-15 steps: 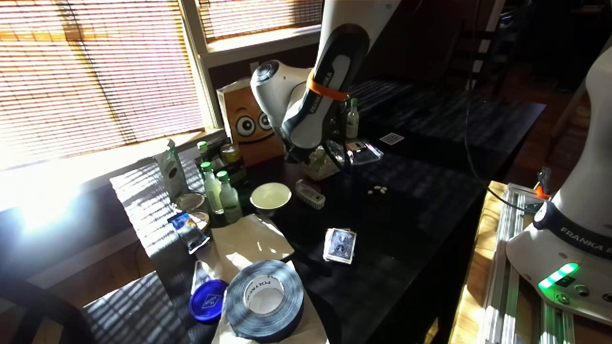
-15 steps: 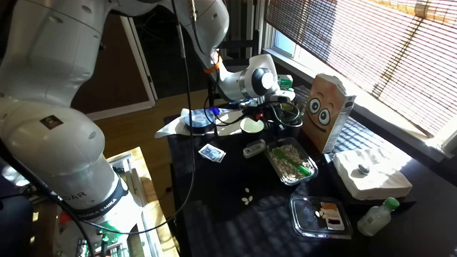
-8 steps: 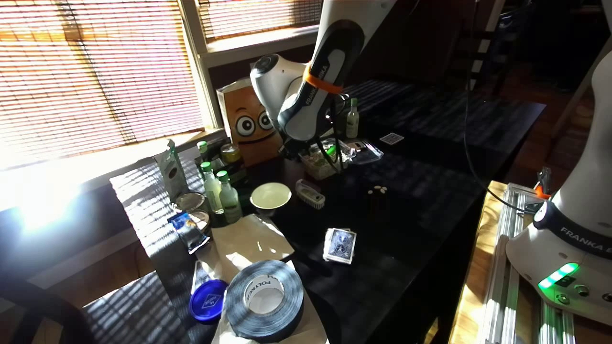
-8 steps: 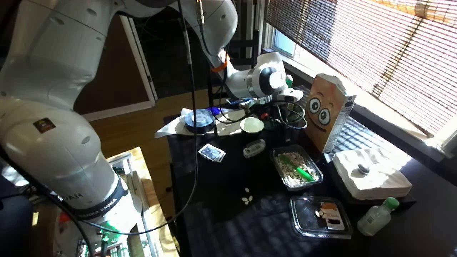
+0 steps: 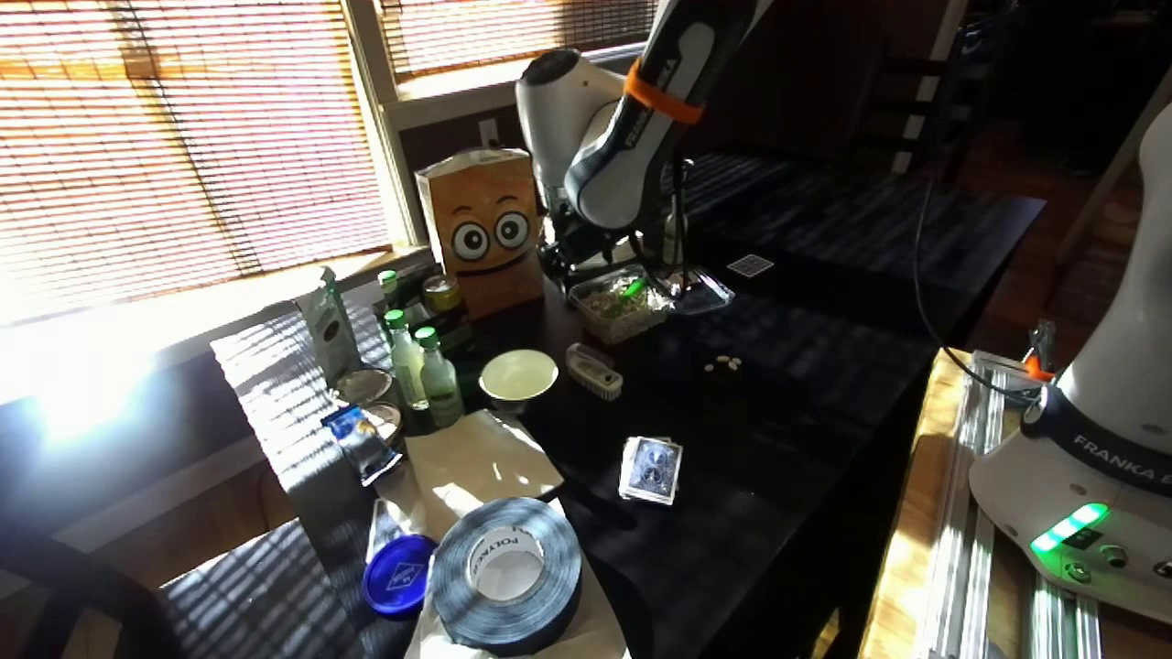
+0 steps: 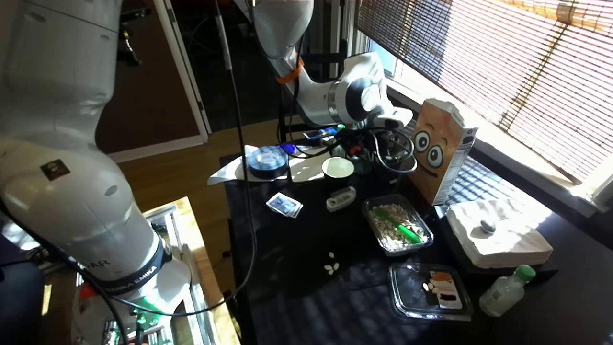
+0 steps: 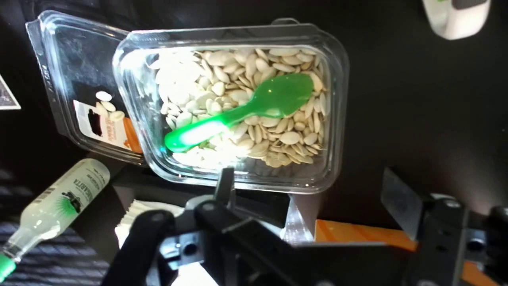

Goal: Move the lunchbox to the left

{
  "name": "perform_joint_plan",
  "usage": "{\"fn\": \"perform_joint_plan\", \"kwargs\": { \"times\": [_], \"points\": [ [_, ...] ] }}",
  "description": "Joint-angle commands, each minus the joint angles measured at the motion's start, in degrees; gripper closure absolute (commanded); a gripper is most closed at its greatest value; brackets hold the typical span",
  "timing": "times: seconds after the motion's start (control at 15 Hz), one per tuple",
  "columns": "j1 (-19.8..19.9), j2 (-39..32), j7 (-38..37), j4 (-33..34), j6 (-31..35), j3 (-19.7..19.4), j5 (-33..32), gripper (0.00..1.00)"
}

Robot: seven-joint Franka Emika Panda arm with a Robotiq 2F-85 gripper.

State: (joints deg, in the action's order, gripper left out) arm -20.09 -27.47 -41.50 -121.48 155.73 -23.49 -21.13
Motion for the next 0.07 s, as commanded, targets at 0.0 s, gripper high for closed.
{"fn": "perform_joint_plan", "kwargs": {
  "times": [0.0],
  "points": [
    [2.33,1.80,-0.34,-2.95,3.81,0.89,-0.67,0.00]
  ]
}}
